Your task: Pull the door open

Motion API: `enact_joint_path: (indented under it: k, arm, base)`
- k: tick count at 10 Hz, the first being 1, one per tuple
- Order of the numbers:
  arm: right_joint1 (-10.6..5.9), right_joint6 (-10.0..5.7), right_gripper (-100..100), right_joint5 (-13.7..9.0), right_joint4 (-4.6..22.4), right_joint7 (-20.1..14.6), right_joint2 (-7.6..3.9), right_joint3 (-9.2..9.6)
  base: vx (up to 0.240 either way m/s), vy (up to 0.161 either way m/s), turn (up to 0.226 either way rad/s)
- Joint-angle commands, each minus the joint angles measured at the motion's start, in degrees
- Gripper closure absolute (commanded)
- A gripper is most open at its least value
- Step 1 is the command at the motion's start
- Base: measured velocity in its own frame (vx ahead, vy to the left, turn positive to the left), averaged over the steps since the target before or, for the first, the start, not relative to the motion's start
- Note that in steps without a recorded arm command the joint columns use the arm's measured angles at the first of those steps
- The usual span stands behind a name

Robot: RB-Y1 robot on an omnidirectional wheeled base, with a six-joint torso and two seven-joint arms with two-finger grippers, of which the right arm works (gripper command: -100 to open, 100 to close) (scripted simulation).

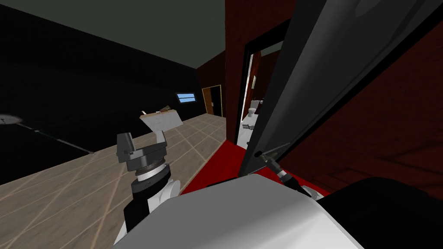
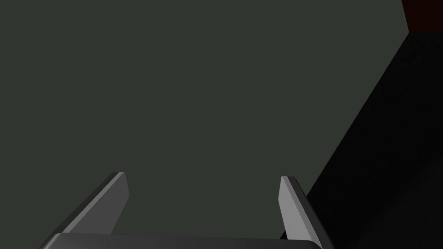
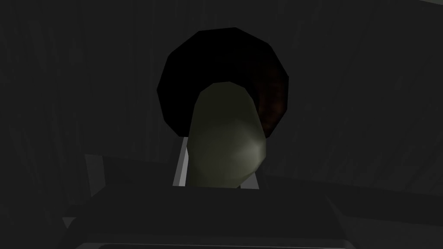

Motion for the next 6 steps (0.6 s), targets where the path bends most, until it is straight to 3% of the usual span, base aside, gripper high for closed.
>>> enact_joint_path:
  k: [1, 6]
  arm:
    - [0.00, -0.62, 100, -0.1, 0.6, 0.0, -0.18, 0.18]
    - [-0.42, -2.11, 100, -0.3, 2.3, -0.4, -0.46, 0.79]
  base:
    - [-0.215, -0.094, 0.157]
    - [-0.199, -0.085, 0.170]
